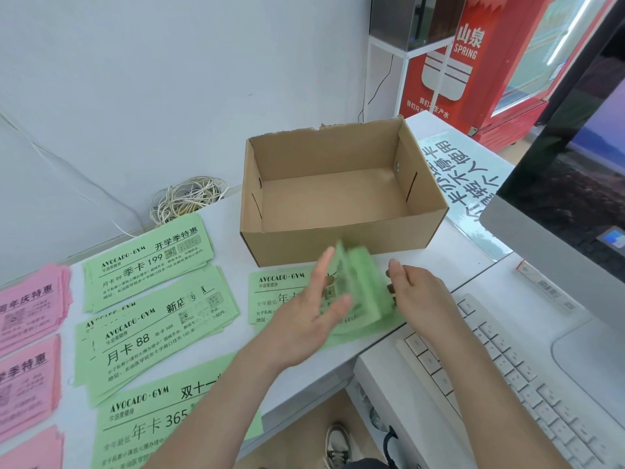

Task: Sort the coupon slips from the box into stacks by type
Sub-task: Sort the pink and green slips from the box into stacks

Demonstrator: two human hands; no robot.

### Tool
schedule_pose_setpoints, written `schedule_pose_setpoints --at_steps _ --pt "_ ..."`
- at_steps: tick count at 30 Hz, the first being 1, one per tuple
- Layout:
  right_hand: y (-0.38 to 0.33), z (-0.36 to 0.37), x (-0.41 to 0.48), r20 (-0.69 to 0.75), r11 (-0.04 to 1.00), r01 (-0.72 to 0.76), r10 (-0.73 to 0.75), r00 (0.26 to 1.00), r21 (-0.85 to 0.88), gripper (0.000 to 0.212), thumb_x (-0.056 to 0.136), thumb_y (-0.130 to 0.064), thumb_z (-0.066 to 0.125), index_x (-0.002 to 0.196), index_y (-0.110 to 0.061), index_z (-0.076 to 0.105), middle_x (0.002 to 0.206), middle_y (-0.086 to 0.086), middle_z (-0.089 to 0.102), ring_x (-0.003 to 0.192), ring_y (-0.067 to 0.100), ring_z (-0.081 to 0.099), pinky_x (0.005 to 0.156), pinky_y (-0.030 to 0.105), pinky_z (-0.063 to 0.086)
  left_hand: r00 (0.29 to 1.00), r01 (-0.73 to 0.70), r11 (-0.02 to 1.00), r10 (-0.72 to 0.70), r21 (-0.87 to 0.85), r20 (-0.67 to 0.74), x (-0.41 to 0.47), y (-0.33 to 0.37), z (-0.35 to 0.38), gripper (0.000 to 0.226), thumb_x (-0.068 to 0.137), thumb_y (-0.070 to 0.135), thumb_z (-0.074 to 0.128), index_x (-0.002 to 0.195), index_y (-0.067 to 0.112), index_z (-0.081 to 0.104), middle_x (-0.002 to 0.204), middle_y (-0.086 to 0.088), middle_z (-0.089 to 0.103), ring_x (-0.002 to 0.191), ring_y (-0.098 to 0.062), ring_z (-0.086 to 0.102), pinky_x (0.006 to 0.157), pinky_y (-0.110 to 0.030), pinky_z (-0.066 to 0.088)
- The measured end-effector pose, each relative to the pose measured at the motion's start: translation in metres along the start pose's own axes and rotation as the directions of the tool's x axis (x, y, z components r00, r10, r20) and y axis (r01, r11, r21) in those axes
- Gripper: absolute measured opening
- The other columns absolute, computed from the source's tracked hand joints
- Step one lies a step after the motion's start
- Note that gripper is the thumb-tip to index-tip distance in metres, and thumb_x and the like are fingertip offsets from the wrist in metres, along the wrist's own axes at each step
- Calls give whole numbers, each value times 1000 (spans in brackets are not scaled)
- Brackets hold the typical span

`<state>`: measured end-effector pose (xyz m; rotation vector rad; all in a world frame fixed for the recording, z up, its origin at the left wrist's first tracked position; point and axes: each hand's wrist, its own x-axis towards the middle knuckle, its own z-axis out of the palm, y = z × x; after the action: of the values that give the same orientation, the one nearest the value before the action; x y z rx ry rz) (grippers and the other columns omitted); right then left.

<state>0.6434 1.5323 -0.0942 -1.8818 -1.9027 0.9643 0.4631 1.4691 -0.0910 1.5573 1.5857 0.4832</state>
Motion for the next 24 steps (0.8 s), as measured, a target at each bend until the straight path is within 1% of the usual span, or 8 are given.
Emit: schedule_pose_setpoints --at_steps 3,5,7,9,11,17,22,24 --pt "-3 -2 2 23 999 -27 28 999 -39 54 100 -53 23 112 -17 62 108 6 69 102 27 59 77 33 40 996 -79 949 66 306 53 1 2 4 96 85 54 59 141 51 -19 154 11 24 138 -11 31 110 -26 27" --pt "-4 -2 3 61 996 -30 36 997 -86 55 98 -56 28 132 -20 52 121 6 64 114 28 56 85 34 40 995 -84 809 98 582 8 2 -4 2 107 76 58 66 146 41 -13 158 6 10 144 -17 15 115 -36 22" --pt "-4 -2 3 107 990 -19 35 994 -142 58 97 -56 34 142 -20 40 127 6 61 119 27 54 92 36 41 1000 -7 681 -3 732 12 3 -15 1 122 66 69 67 148 32 -15 159 -1 -8 146 -26 -7 118 -49 8" --pt "-5 -1 2 155 985 -5 32 987 -170 57 98 -51 38 146 -21 32 128 5 60 118 28 54 93 36 42 989 36 625 -133 779 61 1 -21 7 132 60 74 67 146 27 -22 156 -10 -22 143 -35 -18 116 -56 0" --pt "-8 -2 1 197 985 7 27 980 -170 57 98 -45 41 148 -22 26 128 5 59 117 28 54 90 34 41 984 45 605 -166 795 70 -4 -23 20 126 67 72 62 146 25 -23 153 -17 -26 141 -40 -19 115 -58 1" --pt "-4 -11 10 270 994 -108 103 957 7 59 95 -42 51 147 -25 30 133 8 55 116 28 55 93 37 46 993 73 597 -116 799 -4 -25 -16 48 87 92 46 47 148 20 -15 155 -25 -8 141 -46 -2 114 -57 10" --pt "-3 -11 13 381 984 -143 94 920 104 47 94 -42 54 136 -21 47 133 1 55 112 21 58 95 39 48 989 53 639 -141 767 49 -31 -10 47 81 95 32 47 150 19 -11 157 -19 -2 144 -41 3 117 -49 13" --pt "-1 -9 14 415 976 -165 92 905 145 53 91 -47 56 136 -22 47 129 -1 60 110 19 59 95 37 48 989 65 673 -140 737 41 -32 -5 41 82 92 21 50 151 20 -8 158 -15 5 144 -37 9 116 -44 19"
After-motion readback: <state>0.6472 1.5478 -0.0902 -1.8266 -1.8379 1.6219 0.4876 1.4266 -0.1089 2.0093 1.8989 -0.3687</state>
